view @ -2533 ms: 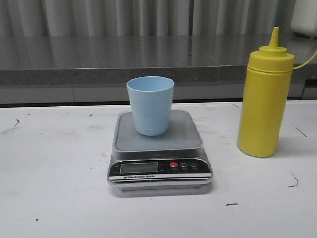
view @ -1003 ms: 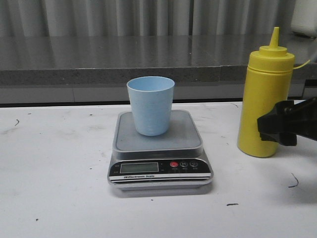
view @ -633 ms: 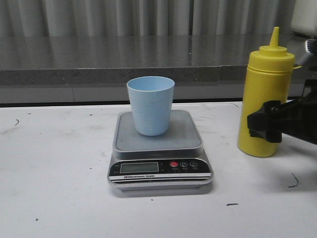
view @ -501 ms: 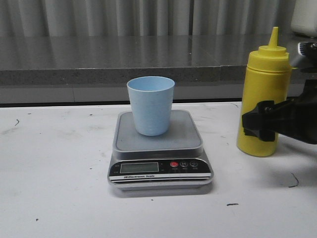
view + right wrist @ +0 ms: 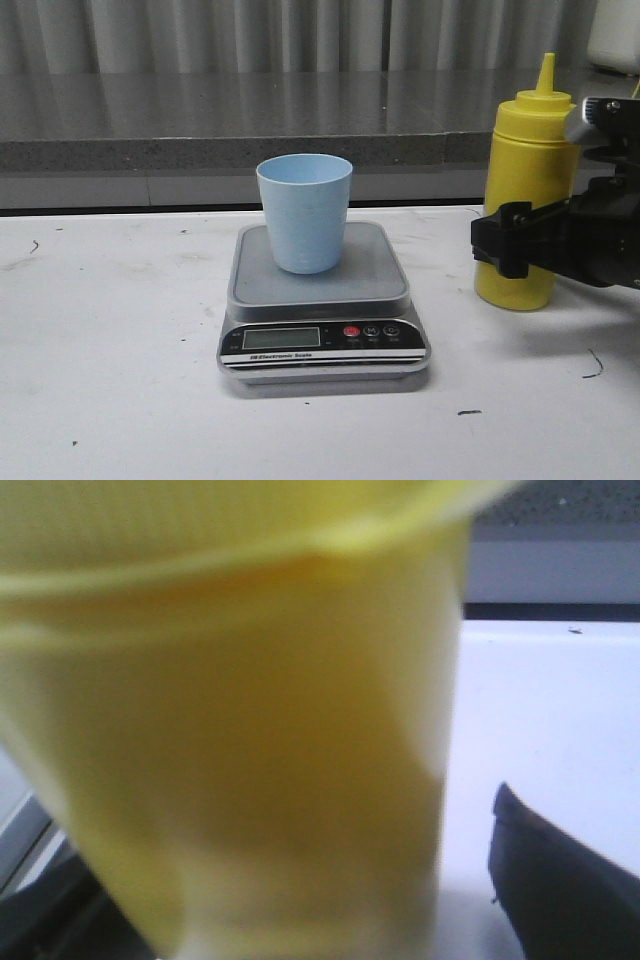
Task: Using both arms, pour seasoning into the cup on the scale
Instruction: 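Move the right gripper to the yellow squeeze bottle and close on it, then lift the yellow bottle and tilt its nozzle down above the cup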
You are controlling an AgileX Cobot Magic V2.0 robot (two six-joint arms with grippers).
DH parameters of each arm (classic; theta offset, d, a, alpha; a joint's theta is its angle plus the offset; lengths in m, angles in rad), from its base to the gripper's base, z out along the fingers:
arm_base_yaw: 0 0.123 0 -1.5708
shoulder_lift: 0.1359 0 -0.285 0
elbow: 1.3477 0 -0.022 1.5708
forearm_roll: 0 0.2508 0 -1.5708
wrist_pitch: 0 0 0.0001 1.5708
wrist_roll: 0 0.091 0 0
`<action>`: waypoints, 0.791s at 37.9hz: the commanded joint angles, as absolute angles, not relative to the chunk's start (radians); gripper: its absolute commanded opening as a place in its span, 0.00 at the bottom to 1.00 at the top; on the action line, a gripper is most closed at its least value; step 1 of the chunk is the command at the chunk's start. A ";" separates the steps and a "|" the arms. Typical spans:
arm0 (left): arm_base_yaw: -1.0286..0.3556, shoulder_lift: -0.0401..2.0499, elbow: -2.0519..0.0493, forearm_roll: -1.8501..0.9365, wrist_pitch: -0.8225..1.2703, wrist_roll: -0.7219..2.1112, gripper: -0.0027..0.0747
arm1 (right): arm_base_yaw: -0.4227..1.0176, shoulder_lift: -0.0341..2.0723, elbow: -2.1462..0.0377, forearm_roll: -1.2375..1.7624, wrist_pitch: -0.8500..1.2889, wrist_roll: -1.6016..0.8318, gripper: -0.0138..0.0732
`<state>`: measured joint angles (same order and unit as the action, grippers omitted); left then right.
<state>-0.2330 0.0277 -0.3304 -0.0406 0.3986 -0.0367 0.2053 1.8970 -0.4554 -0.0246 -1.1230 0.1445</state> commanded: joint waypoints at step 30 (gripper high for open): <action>-0.234 0.038 -0.357 -0.051 0.312 -0.044 0.01 | 0.205 1.916 -0.508 -0.028 -1.287 0.144 0.47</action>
